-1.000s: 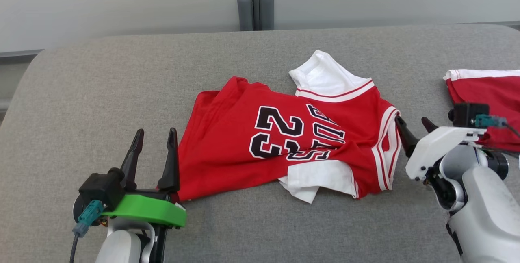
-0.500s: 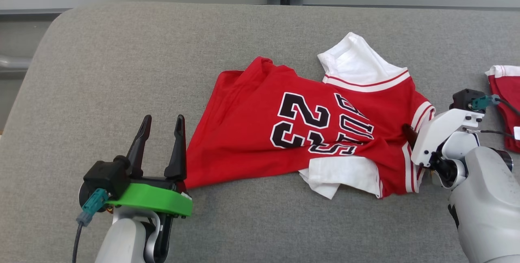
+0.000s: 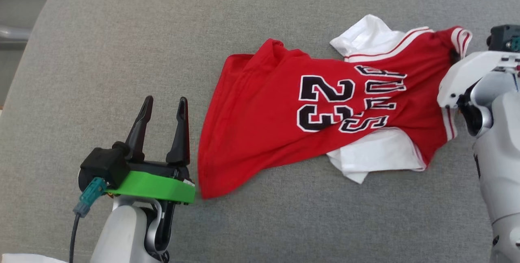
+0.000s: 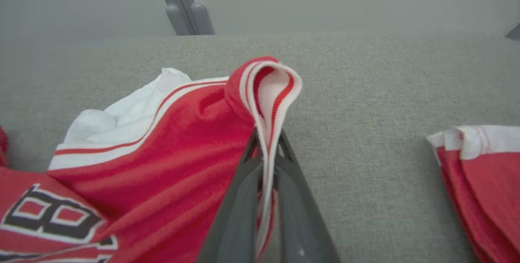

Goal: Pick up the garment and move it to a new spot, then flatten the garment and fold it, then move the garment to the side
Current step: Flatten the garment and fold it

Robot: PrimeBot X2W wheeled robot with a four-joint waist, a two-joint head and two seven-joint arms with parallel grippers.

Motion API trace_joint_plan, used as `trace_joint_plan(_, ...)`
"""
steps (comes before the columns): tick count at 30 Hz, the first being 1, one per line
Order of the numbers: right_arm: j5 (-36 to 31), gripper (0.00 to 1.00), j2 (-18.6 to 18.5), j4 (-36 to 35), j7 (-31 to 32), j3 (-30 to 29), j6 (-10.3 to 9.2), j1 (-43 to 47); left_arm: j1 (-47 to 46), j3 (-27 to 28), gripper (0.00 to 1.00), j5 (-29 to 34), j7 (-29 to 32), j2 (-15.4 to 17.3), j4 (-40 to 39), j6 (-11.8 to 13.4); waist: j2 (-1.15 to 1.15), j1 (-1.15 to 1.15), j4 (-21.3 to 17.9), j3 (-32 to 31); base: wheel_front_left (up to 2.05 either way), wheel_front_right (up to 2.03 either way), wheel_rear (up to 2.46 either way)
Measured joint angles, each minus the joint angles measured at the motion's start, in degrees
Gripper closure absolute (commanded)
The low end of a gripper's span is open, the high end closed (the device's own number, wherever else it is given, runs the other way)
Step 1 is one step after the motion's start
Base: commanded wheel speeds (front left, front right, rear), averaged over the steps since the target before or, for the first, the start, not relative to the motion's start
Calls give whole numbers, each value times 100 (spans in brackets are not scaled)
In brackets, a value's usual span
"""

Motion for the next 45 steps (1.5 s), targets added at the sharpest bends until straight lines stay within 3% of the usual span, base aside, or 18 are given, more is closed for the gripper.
trace_joint_plan(12, -748, 100, -355, -369, -912, -157, 1, -941, -224, -186, 0, -99, 0, -1, -372, 0, 0, 0, 351, 524, 0, 0, 0)
trace_joint_plan(13, -761, 74, -347, -388, -1034, -134, 1, -949, -236, -194, 0, -115, 0, -2, -399, 0, 0, 0, 381, 554, 0, 0, 0)
trace_joint_plan(15, -800, 0, -324, -364, -1181, -65, 1, -1003, -252, -215, 0, -141, 0, -2, -450, 0, 0, 0, 450, 628, 0, 0, 0)
trace_joint_plan(23, -921, 0, -334, -213, -1308, 159, 1, -850, -269, -138, 0, -143, 0, -2, -479, 0, 0, 0, 486, 704, 0, 0, 0)
trace_joint_plan(27, -583, 0, -250, -502, -1228, 193, 1, -375, -180, -63, 0, -90, 0, -5, -422, 0, 0, 0, 387, 572, 0, 0, 0)
trace_joint_plan(30, -218, 0, -201, -935, -896, 413, 1, 185, -85, 45, 0, -40, 0, -7, -363, 0, 0, 0, 254, 433, 0, 0, 0)
trace_joint_plan(37, 264, 0, -292, -2684, 103, 642, 0, 1829, 143, 259, 0, 16, 0, -10, -246, 0, 0, 0, -163, 86, 0, 0, 0)
trace_joint_plan(41, 323, 0, -29, -3378, 304, 595, 1, 2631, 276, 369, 0, 25, 0, -9, -199, 0, 0, 0, -382, -102, 0, 0, 0)
trace_joint_plan(45, 297, 0, 267, -3522, 353, 494, 0, 3138, 332, 422, 0, 27, 0, -4, -141, 0, 0, 0, -545, -282, 0, 0, 0)
